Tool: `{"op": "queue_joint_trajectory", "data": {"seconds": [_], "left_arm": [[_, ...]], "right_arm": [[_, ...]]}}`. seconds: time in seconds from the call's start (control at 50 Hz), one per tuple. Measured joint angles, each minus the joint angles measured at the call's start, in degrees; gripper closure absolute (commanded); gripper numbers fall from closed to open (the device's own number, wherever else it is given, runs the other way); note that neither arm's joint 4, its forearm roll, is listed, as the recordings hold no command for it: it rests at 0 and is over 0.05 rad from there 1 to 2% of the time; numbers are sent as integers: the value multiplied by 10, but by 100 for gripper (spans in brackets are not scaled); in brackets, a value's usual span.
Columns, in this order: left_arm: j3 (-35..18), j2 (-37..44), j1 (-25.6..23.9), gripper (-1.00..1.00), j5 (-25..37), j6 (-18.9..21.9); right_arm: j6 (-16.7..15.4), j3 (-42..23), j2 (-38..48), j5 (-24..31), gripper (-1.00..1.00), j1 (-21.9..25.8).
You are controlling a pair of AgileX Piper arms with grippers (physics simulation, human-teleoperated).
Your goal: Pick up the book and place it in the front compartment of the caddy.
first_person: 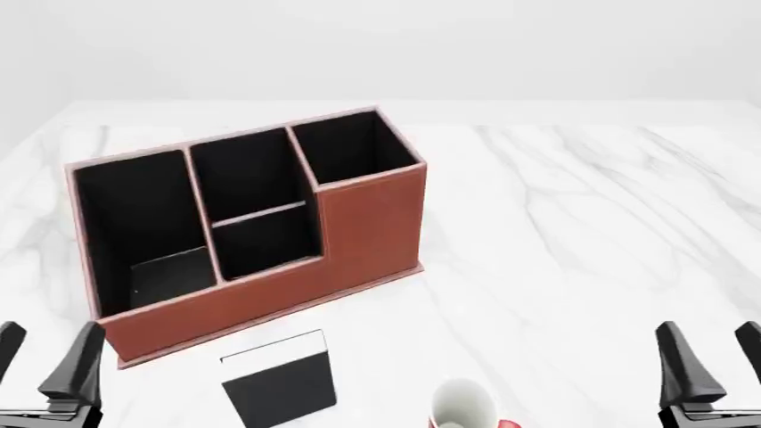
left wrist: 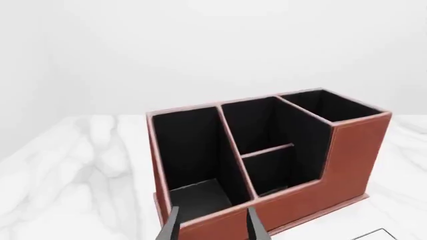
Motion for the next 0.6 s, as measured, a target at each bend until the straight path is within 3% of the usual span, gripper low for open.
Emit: {"op": "queue_joint_trajectory", "data": {"seconds": [0.6], "left_arm": [[-5,1,-26,-100,10,-17]], "right_arm": [[5,-2,4,0,-100,0]]}}
